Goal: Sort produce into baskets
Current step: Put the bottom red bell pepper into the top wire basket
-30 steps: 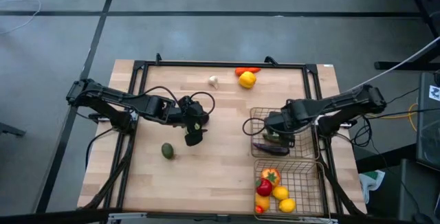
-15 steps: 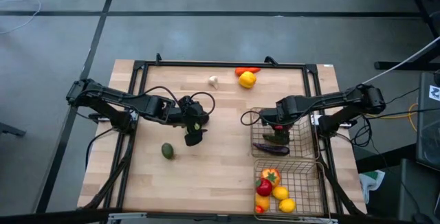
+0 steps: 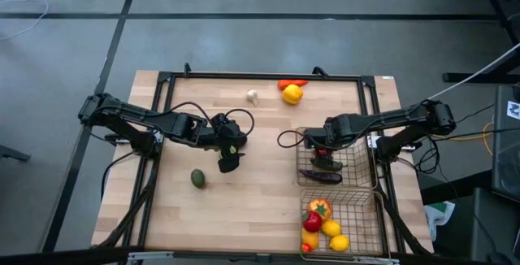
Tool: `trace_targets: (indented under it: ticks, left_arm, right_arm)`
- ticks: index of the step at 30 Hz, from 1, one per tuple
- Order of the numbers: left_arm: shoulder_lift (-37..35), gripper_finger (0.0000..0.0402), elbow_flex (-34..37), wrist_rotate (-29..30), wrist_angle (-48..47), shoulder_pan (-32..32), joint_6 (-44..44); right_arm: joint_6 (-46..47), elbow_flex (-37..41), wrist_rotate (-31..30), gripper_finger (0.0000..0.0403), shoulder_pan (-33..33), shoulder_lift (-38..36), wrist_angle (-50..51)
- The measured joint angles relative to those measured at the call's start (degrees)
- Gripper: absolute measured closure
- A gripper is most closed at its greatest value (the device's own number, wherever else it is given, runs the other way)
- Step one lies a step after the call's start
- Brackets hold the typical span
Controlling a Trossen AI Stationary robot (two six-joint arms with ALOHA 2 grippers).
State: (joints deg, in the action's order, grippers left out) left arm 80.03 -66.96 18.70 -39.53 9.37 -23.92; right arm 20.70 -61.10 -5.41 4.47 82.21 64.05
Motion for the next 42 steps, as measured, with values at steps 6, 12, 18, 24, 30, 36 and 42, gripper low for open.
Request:
trace_targets:
  ticks: [6, 12, 18, 24, 30, 36, 42]
  left_arm:
    - [0.0, 0.0011, 0.0, 0.0, 0.0, 0.0, -0.1]
    - [0.0, 0.0011, 0.0, 0.0, 0.0, 0.0, -0.2]
    - [0.0, 0.0011, 0.0, 0.0, 0.0, 0.0, -0.4]
    - [0.0, 0.0011, 0.0, 0.0, 0.0, 0.4, -0.8]
    - [0.0, 0.0011, 0.0, 0.0, 0.0, 0.4, -0.8]
    - [0.0, 0.0011, 0.0, 0.0, -0.1, 0.4, -0.8]
    - [0.0, 0.0011, 0.0, 0.0, -0.1, 0.4, -0.8]
  right_arm:
    - [0.0, 0.0, 0.0, 0.0068, 0.0, 0.0, -3.2]
    - [0.0, 0.0, 0.0, 0.0068, 0.0, 0.0, -3.4]
    - [0.0, 0.0, 0.0, 0.0068, 0.0, 0.0, -3.4]
    - [0.0, 0.0, 0.0, 0.0068, 0.0, 0.0, -3.6]
    - [0.0, 0.0, 0.0, 0.0068, 0.0, 0.0, -4.1]
    - [0.0, 0.0, 0.1, 0.0068, 0.0, 0.0, -4.1]
    - [-0.2, 0.0, 0.4, 0.0068, 0.0, 0.0, -4.0]
